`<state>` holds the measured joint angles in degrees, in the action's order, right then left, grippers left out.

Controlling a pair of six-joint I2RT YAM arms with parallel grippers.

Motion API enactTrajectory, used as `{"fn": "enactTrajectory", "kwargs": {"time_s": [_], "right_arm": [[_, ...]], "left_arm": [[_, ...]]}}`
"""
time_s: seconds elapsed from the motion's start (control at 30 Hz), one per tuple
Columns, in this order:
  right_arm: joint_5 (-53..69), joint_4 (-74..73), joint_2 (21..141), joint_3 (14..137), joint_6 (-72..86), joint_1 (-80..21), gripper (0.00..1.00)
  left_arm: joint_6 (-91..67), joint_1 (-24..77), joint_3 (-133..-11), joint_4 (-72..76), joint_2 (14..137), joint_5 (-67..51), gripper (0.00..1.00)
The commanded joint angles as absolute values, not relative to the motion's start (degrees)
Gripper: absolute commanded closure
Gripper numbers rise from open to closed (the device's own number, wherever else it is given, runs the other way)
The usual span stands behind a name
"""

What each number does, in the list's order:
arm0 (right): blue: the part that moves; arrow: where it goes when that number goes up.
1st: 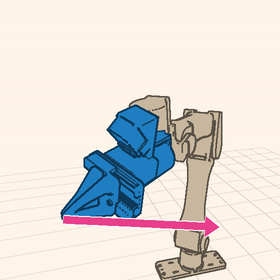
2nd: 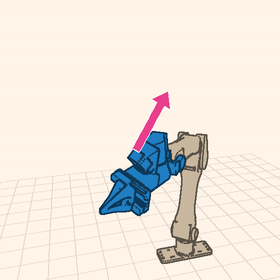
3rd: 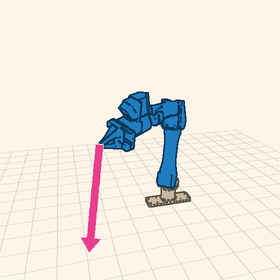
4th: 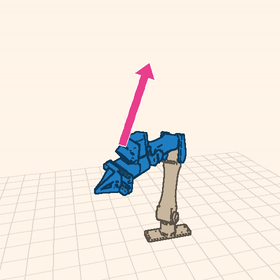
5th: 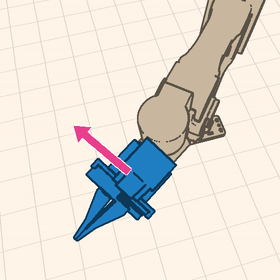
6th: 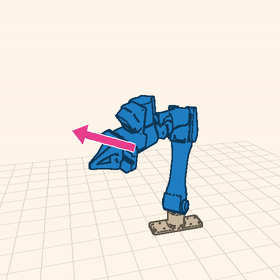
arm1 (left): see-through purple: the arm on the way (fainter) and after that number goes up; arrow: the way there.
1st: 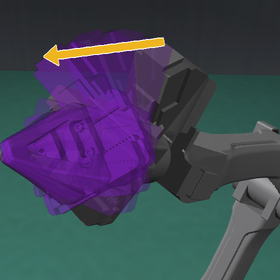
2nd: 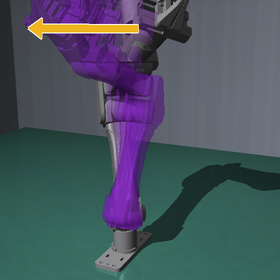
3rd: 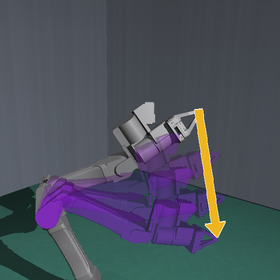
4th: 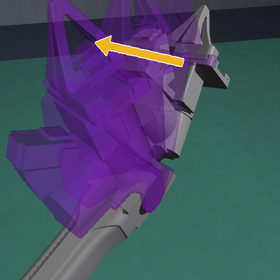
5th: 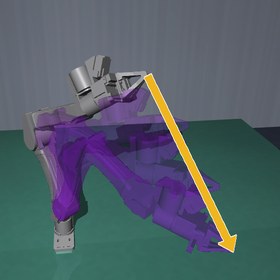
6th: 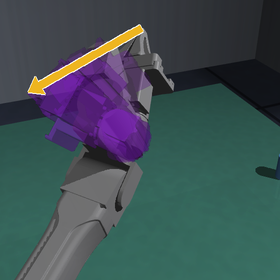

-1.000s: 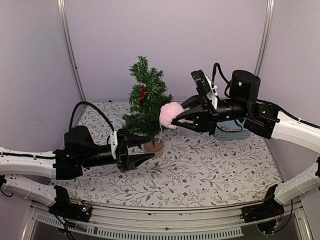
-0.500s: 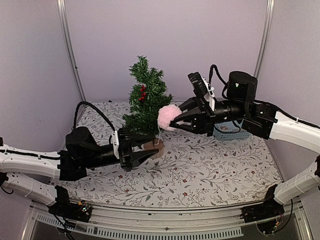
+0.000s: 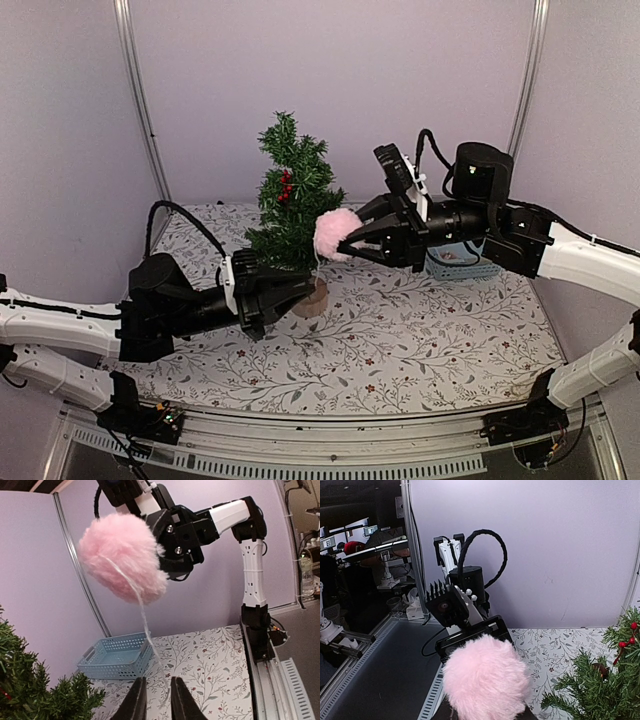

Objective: Decorate the small christmas tree

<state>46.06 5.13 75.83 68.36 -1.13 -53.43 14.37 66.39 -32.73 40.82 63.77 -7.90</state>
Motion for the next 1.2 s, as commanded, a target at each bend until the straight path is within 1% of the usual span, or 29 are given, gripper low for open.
{"fn": "enactTrajectory", "kwargs": {"time_s": [0.0,0.1,0.2,0.43,0.67,0.83,0.9,1.17], "right_arm": [[45.4,5.5,75.7,70.2,-1.4,-54.0,0.95],[45.5,5.6,75.8,70.2,-1.3,-54.0,0.95],[45.6,5.7,75.9,70.3,-1.3,-54.0,0.95],[45.7,5.7,75.7,70.3,-1.1,-54.0,0.95],[44.6,5.3,75.5,69.7,-1.4,-54.0,0.95],[39.7,5.3,75.1,67.7,-1.7,-53.9,0.96],[35.7,5.3,75.2,66.9,-1.7,-53.9,0.96],[24.2,6.0,78.0,67.1,-0.3,-53.7,0.98]], "left_arm": [[13.5,67.1,-33.0,41.8,63.5,-6.6,0.77],[13.4,67.1,-33.4,41.4,64.0,-7.2,0.69],[13.2,67.1,-33.9,41.3,65.0,-7.4,0.68],[13.3,67.1,-33.9,41.9,66.2,-7.2,0.79],[12.6,67.1,-33.3,42.4,65.3,-6.5,1.00],[10.7,66.9,-30.9,41.8,61.4,-2.8,1.00],[9.0,66.6,-30.3,39.8,59.2,-0.6,1.00],[1.6,61.6,-30.4,33.6,54.2,8.1,1.00]]}}
